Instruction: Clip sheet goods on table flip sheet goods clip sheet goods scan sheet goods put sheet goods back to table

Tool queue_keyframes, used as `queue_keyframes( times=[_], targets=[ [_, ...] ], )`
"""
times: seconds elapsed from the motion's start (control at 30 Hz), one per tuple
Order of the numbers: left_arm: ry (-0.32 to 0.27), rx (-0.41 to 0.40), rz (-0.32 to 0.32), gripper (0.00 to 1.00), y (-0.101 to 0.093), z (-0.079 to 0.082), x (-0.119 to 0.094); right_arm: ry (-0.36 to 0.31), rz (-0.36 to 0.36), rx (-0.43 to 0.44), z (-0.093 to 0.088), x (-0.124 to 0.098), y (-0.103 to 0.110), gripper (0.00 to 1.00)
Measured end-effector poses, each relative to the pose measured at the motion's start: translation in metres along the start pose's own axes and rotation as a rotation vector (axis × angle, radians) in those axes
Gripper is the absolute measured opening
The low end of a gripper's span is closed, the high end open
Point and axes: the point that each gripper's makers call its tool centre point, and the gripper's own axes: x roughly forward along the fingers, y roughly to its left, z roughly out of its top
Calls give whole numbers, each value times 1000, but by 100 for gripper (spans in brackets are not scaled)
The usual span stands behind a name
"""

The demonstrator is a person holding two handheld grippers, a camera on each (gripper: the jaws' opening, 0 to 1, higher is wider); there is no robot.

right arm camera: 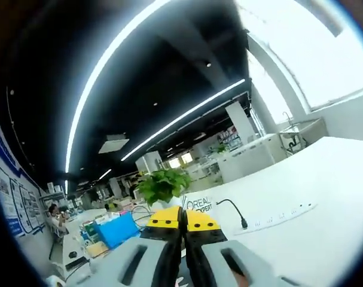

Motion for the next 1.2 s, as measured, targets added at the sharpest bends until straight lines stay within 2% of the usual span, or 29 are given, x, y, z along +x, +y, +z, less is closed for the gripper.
queue_keyframes(
  times=[0.2,0.27,0.3,0.43,0.67,0.9,1.2],
  targets=[
    [-4,-2,13,29,3,1,-1,-2,-13,-35,-7,14,4,0],
    [-9,-6,14,29,4,1,-2,-17,-21,-78,-6,17,5,0],
    [-11,-7,12,29,3,2,-2,-37,-17,-128,-4,19,8,0],
    [-12,-5,3,29,0,2,-2,-47,-21,-162,-7,24,15,0],
    [-15,-2,4,29,1,3,-3,-35,-40,-180,-14,38,13,0],
    [-8,3,11,29,2,2,-3,-30,-30,-217,-22,54,25,0],
    [-7,8,6,29,1,2,-4,-61,-40,-249,-22,65,29,0]
  ],
)
